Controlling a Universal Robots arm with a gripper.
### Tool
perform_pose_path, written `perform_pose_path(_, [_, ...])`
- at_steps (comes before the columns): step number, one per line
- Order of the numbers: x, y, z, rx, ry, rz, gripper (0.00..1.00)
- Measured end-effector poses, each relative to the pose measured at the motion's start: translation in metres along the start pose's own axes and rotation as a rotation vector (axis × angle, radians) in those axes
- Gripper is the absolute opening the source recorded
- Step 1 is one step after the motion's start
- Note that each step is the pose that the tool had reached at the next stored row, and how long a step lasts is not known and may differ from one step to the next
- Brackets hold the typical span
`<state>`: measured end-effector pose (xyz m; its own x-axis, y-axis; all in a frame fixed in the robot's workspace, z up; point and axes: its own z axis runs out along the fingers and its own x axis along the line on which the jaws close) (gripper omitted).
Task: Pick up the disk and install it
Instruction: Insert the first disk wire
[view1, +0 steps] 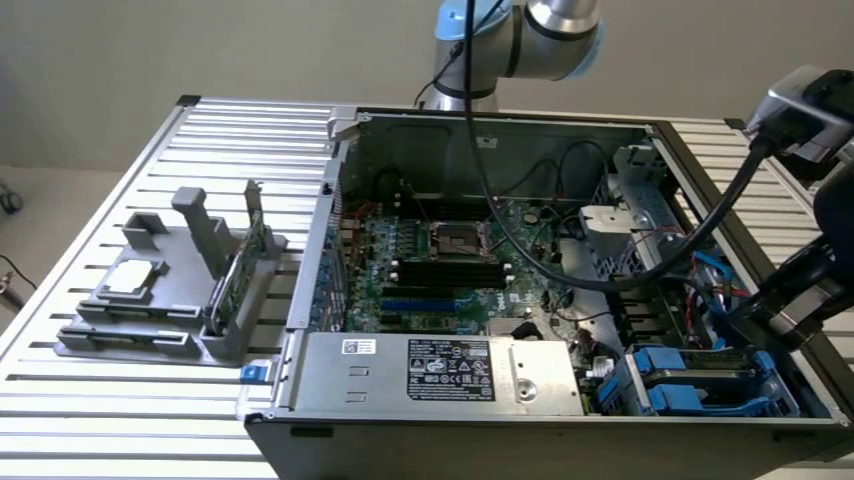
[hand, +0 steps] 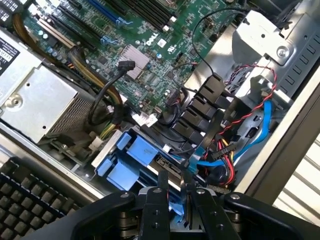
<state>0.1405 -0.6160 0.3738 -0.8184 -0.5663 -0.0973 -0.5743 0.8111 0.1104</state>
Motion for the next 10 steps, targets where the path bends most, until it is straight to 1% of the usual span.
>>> perform_pose_path(10, [0.0,0.0,0.0,0.0003,0.0032,0.132,0.25])
